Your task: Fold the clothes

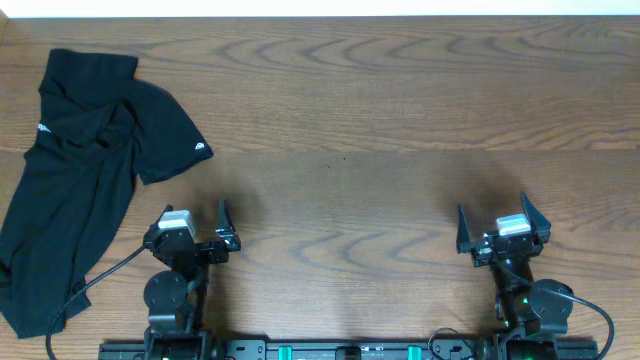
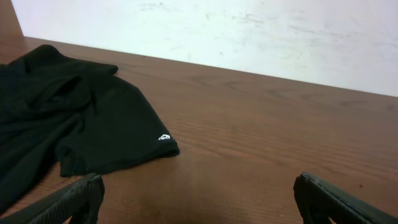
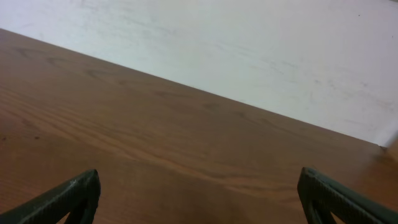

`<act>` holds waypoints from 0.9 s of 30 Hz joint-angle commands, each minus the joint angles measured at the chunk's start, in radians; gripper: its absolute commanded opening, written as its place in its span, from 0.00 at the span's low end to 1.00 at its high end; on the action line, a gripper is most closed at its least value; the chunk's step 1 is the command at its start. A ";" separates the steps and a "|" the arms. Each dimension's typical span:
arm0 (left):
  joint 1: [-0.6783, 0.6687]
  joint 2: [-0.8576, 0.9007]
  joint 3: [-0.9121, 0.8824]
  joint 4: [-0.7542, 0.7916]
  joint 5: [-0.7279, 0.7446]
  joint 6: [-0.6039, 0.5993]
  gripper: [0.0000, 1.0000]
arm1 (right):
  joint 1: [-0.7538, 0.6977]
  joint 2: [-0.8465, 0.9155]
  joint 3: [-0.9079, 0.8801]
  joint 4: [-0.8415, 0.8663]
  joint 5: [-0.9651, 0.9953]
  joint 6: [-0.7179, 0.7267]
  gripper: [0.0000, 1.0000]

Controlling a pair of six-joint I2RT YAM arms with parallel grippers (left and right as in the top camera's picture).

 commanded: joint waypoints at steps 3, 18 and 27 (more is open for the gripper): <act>-0.002 -0.001 -0.010 -0.050 -0.042 0.017 0.98 | -0.006 0.001 -0.002 -0.004 -0.016 -0.005 0.99; -0.002 -0.001 -0.010 -0.050 -0.042 0.017 0.98 | -0.006 0.001 -0.002 -0.004 -0.016 -0.005 0.99; -0.002 -0.001 -0.010 -0.050 -0.042 0.017 0.98 | -0.006 0.001 -0.002 0.000 -0.015 -0.017 0.99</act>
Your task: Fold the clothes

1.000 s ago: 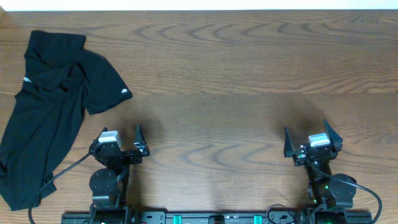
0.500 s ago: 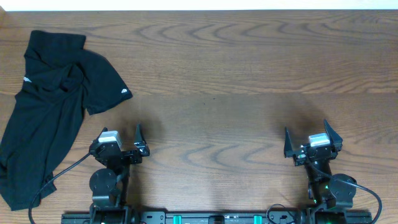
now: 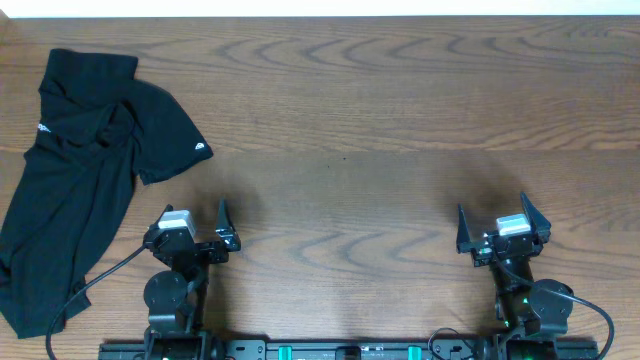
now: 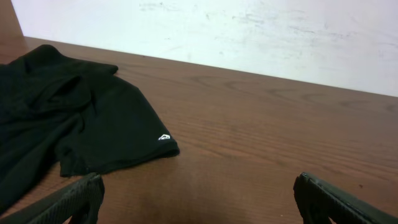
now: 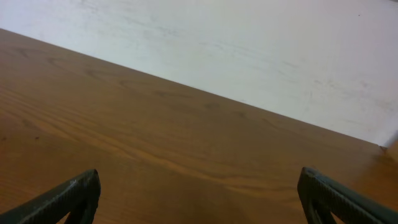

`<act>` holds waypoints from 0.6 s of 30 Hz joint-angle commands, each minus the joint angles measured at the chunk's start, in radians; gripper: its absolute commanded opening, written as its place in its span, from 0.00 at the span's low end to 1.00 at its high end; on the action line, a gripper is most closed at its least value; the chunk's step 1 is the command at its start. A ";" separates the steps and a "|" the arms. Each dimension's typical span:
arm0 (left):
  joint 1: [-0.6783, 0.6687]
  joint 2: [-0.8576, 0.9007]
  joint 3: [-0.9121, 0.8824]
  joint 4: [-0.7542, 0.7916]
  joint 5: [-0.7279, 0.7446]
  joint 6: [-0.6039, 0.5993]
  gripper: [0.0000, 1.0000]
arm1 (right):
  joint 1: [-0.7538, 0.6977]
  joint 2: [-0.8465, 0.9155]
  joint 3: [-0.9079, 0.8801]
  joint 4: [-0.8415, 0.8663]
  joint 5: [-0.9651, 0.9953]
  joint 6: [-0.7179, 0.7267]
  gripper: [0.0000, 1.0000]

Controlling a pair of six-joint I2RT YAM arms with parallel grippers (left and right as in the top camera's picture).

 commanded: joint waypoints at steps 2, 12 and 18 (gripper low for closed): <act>-0.002 -0.001 -0.010 -0.050 -0.041 0.016 0.98 | -0.006 0.001 -0.002 -0.001 -0.016 -0.034 0.99; -0.002 -0.001 -0.010 -0.048 -0.041 0.017 0.98 | -0.006 0.001 -0.002 0.049 0.029 -0.034 0.99; -0.002 -0.001 -0.010 -0.040 -0.042 0.017 0.98 | -0.006 0.001 -0.002 0.066 0.014 -0.034 0.99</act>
